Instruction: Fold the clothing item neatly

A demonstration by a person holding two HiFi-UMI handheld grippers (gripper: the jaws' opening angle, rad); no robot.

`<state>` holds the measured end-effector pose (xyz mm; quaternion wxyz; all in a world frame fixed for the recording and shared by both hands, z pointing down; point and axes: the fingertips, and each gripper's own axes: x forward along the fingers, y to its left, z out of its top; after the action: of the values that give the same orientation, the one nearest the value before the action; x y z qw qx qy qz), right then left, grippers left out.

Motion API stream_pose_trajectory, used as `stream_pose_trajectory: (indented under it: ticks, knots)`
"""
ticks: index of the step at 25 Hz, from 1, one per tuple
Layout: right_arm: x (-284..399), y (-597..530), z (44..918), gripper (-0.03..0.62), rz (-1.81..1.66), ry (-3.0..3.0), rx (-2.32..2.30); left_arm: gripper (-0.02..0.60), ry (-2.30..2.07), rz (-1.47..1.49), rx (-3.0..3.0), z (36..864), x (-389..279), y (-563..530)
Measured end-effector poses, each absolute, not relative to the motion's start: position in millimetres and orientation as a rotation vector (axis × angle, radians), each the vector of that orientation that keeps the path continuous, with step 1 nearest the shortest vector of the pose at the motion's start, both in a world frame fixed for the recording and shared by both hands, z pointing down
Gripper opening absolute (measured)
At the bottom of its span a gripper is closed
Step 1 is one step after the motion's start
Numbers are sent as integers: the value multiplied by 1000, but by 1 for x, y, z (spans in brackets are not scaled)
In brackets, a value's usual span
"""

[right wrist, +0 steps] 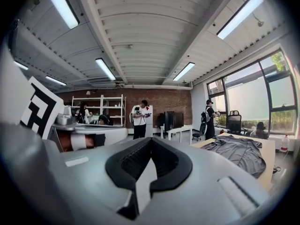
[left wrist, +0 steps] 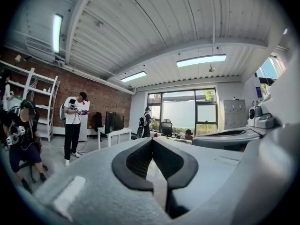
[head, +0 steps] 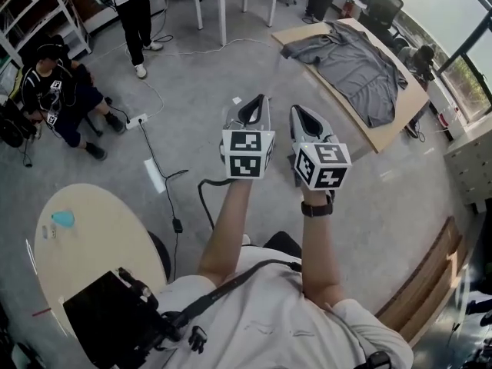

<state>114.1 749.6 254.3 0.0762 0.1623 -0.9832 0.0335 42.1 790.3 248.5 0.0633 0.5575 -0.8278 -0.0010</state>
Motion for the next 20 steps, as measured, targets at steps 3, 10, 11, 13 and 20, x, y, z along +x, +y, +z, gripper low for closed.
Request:
stream_pose_trajectory:
  ticks: [3,10,11,13,20]
  knots:
    - [92,741,264,-3,104,-2912,529,0,-2520,33,1611,261,14,798]
    - [26,688,285,-3,170,-2929,511,0,-2507,129,1584,280,-31,768]
    - [21,672,290,-3,200,-2916,521,0,-2510,136,1585,279,-40,759]
    - [13,635,290,-3,238,-2891,568,0,-2504,141,1607,273,-56,732]
    - [-8,509,219,-4,133,-2960,819,0,-2477,109,1780,227,-85,596]
